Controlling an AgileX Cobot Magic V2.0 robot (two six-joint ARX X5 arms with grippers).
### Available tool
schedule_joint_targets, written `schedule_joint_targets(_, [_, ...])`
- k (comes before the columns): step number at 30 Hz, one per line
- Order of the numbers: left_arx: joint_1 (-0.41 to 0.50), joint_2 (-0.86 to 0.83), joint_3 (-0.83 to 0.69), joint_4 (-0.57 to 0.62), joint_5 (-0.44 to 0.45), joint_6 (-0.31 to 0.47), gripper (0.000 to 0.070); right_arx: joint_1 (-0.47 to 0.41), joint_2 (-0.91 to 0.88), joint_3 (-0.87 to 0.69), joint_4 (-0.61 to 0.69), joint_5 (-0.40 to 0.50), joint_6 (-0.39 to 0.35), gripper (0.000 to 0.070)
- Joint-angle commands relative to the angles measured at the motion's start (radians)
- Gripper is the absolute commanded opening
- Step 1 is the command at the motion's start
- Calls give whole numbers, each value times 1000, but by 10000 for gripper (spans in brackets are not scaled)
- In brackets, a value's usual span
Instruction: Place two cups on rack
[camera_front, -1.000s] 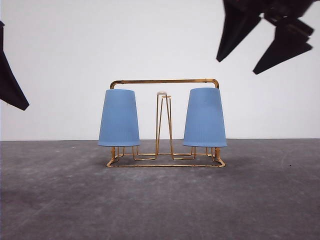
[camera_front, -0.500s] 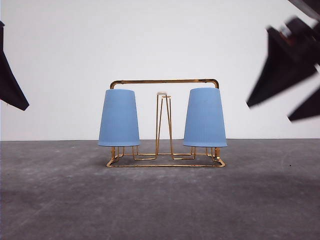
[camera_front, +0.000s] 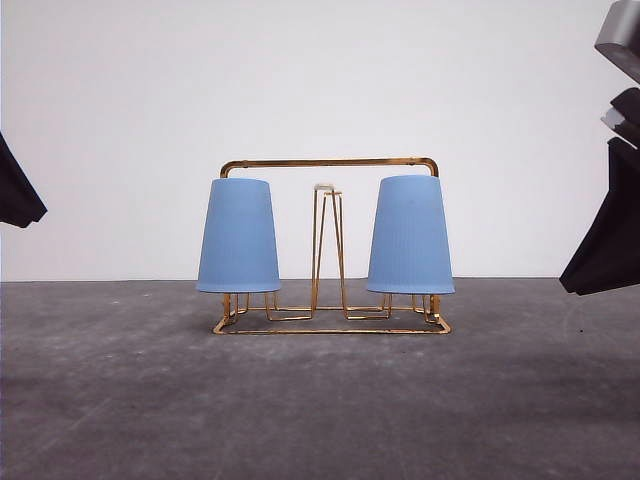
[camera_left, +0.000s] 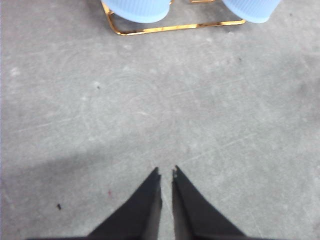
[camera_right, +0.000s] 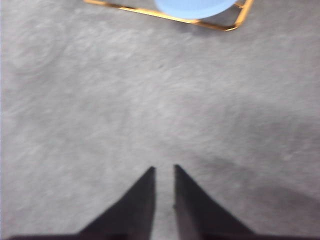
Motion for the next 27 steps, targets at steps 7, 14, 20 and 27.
schedule_joint_targets(7, [-4,3,11,8,3,10,0,5,3,9,66,0,2,25])
schedule_joint_targets(14, [0,-5,9,6,3,12,0,5,3,9,130,1,2,25])
schedule_joint_targets(20, [85,-157,-143,161,-2,65,0,5,3,9,182,0,2,25])
schedule_joint_targets(27, [219,-503,-400,351,-154,121,0,5,3,9,227,0,2,25])
